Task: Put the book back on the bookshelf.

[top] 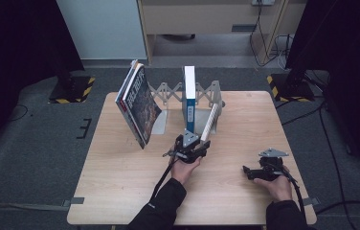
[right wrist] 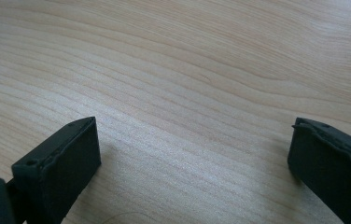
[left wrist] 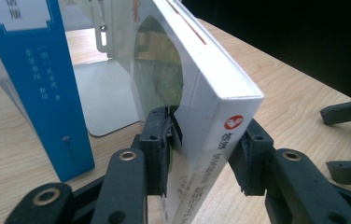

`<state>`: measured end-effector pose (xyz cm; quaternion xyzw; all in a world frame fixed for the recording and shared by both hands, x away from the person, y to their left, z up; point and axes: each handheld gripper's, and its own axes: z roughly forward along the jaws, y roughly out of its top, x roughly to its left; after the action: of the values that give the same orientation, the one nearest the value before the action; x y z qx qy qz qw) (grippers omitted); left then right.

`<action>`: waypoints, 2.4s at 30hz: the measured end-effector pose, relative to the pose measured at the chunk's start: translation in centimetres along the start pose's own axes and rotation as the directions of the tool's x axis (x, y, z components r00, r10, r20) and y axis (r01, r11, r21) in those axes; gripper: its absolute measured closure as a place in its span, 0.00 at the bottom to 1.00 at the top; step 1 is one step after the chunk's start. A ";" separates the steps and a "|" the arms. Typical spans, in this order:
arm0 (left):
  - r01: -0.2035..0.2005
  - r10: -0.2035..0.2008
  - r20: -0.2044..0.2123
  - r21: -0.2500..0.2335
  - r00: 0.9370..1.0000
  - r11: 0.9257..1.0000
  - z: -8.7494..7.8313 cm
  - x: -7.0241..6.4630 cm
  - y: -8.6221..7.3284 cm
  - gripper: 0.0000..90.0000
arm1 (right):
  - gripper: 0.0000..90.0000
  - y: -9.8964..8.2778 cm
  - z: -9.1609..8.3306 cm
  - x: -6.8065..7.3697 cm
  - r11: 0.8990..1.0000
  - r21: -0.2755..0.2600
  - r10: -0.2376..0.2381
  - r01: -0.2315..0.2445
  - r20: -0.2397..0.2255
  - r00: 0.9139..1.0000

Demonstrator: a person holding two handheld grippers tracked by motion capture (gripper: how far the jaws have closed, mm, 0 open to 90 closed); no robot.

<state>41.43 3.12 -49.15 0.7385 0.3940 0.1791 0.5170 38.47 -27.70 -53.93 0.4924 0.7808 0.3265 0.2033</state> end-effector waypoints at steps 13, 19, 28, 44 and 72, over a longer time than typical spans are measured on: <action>-0.007 0.008 -0.041 0.004 0.999 1.000 1.9 -0.5 1.3 0.68 | 0.03 0.0 0.0 0.0 1.000 0.000 0.000 0.000 0.000 1.000; 0.013 -0.013 0.018 0.003 1.000 1.000 1.7 -0.1 1.1 0.65 | 0.03 0.0 0.0 0.0 1.000 0.000 0.000 0.000 0.000 1.000; -0.028 0.028 0.046 -0.002 0.999 1.000 0.6 -0.2 1.1 0.69 | 0.03 0.0 0.0 0.0 1.000 0.000 0.000 0.000 0.000 1.000; -0.022 0.022 0.001 -0.001 1.000 1.000 4.3 0.3 3.2 0.70 | 0.03 0.0 0.0 0.0 1.000 0.000 0.000 0.000 0.000 1.000; -0.130 0.130 0.019 0.068 0.991 0.989 0.9 0.4 3.0 0.47 | 0.02 0.0 0.0 0.0 1.000 0.000 -0.003 0.003 -0.001 1.000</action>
<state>43.47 2.42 -46.80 0.7812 0.3472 0.1934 0.4814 38.48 -27.71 -53.94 0.4911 0.7816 0.3264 0.2032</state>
